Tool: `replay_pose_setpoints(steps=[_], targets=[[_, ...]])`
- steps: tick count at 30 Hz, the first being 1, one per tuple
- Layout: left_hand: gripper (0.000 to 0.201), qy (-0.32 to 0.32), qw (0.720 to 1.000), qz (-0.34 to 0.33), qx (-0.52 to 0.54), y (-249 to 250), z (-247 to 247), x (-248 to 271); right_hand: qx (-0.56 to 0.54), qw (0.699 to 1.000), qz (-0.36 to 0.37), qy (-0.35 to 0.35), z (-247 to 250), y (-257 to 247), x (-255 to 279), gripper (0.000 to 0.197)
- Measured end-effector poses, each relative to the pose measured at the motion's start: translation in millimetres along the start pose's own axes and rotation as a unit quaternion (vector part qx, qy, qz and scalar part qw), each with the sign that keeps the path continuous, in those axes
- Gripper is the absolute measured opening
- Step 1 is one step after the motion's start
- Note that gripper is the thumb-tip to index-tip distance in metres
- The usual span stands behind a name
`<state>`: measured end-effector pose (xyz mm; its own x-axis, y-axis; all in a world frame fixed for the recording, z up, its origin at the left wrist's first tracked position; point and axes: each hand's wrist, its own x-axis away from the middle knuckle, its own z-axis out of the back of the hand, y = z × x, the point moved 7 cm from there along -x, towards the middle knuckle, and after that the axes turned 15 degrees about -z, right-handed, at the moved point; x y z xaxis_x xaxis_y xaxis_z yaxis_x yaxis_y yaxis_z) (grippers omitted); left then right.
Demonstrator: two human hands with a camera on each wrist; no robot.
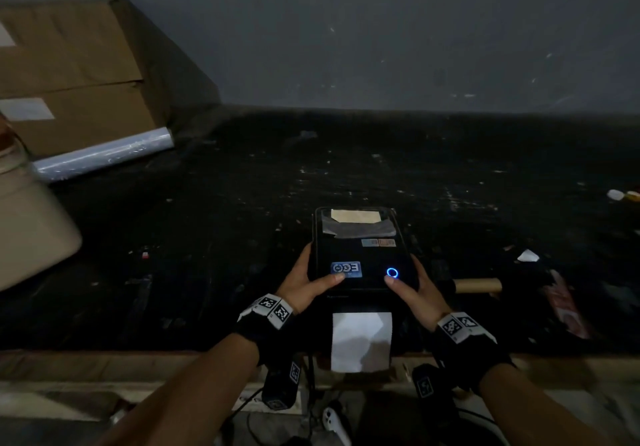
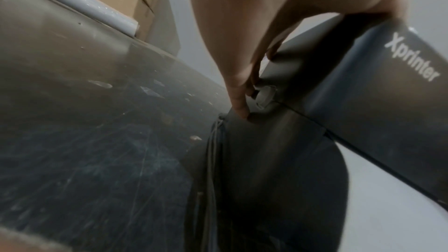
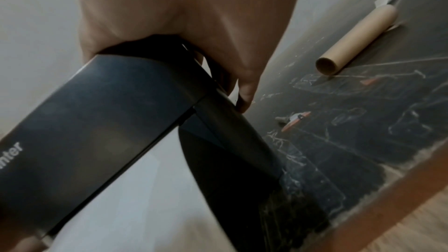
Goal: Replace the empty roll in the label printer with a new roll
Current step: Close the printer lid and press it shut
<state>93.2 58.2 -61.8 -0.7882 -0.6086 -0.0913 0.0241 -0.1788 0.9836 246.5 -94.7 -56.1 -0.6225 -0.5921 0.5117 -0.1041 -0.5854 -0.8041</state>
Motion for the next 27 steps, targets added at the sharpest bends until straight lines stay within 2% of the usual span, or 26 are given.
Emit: replay_pose_setpoints(steps=[11, 20, 27], targets=[[0.076, 0.011, 1.000, -0.006, 0.005, 9, -6, 10, -0.026, 1.000, 0.005, 0.004, 3, 10, 4, 0.088], [0.074, 0.020, 1.000, -0.008, 0.007, 5, -5, 11, -0.032, 0.999, 0.033, 0.002, 3, 9, 4, 0.079], [0.080, 0.022, 1.000, -0.009, 0.001, 2, -5, 10, -0.029, 0.998, 0.053, 0.011, 4, 9, 2, 0.072]])
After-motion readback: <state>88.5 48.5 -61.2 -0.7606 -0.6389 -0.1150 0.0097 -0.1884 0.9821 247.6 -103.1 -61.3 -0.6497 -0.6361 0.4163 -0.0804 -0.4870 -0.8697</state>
